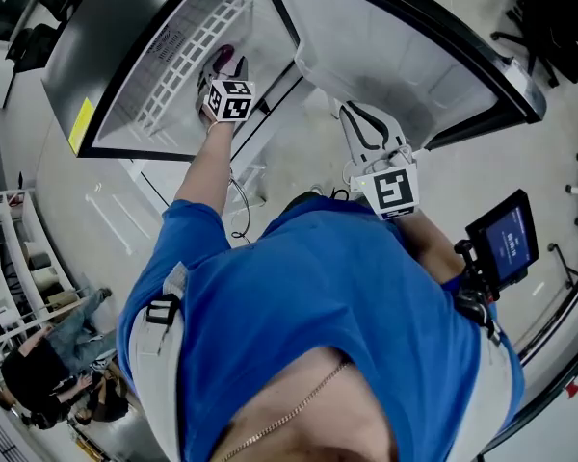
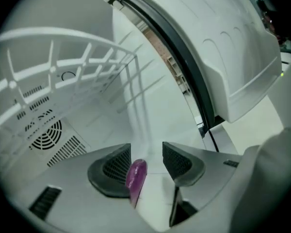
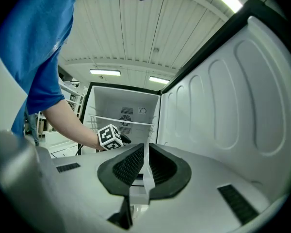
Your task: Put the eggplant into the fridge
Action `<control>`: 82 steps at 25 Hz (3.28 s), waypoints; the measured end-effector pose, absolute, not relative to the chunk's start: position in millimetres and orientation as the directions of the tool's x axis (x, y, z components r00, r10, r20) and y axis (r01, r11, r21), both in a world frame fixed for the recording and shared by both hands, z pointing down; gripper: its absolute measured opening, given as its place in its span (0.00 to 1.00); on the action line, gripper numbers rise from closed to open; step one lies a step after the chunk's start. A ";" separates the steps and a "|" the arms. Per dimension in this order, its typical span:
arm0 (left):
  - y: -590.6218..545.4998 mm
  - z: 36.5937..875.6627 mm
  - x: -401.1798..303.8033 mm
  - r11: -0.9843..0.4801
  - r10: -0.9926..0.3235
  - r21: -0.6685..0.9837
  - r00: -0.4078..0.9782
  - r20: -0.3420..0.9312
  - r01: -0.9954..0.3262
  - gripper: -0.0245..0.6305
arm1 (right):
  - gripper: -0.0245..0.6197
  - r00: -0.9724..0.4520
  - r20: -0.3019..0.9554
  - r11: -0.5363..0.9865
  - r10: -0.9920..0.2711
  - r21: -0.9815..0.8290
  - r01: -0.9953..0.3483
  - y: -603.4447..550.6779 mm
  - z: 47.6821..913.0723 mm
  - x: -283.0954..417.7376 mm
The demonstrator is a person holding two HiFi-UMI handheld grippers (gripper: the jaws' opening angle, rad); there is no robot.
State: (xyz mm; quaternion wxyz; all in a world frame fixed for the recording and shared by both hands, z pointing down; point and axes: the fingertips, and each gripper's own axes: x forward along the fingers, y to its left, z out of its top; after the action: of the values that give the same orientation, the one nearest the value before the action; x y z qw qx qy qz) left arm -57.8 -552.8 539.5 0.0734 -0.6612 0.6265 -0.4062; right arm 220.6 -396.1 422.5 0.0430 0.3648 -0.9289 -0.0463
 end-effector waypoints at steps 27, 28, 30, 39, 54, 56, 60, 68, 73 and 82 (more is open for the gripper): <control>-413.8 429.6 33.9 -0.193 -0.975 -0.032 0.188 0.116 -0.981 0.05 | 0.10 -0.706 0.034 0.702 -0.708 0.144 -0.697 -380.7 410.1 223.9; -408.3 427.8 33.1 -0.197 -0.975 -0.002 0.196 0.108 -0.980 0.05 | 0.10 -0.704 0.033 0.701 -0.709 0.145 -0.699 -378.9 409.1 221.5; -396.7 423.2 31.8 -0.207 -0.973 0.058 0.211 0.088 -0.977 0.05 | 0.10 -0.701 0.035 0.698 -0.712 0.145 -0.702 -374.9 407.8 217.6; -359.7 414.0 19.8 -0.230 -0.970 0.140 0.238 0.044 -0.963 0.05 | 0.10 -0.690 0.031 0.686 -0.723 0.152 -0.712 -359.1 402.9 200.3; -346.4 408.0 11.5 -0.242 -0.969 0.164 0.248 0.018 -0.956 0.05 | 0.10 -0.686 0.023 0.680 -0.727 0.168 -0.714 -350.9 398.2 187.7; -342.7 405.9 12.2 -0.247 -0.968 0.166 0.251 0.006 -0.955 0.05 | 0.10 -0.682 0.020 0.674 -0.731 0.172 -0.718 -348.3 398.1 189.4; -321.0 402.4 14.4 -0.265 -0.964 0.161 0.266 -0.015 -0.951 0.05 | 0.10 -0.656 0.008 0.647 -0.754 0.176 -0.742 -329.8 398.5 198.6; -325.6 402.1 31.8 -0.330 -0.942 0.192 0.335 -0.010 -0.924 0.05 | 0.10 -0.515 0.034 0.513 -0.856 0.167 -0.842 -342.2 402.2 259.4; -310.5 407.9 61.8 -0.402 -0.912 0.204 0.411 0.002 -0.893 0.05 | 0.10 -0.377 0.062 0.382 -0.924 0.179 -0.906 -331.0 406.6 327.9; -302.2 400.1 110.3 -0.409 -0.910 0.198 0.415 -0.011 -0.891 0.05 | 0.10 -0.266 0.066 0.274 -0.962 0.166 -0.947 -346.2 397.3 436.6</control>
State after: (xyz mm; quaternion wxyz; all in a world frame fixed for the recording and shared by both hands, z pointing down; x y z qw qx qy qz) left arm 110.3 -302.2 400.1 -0.0807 -0.8372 0.5377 0.0587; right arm 436.6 -346.2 397.3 0.0767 0.6009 -0.7943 -0.0467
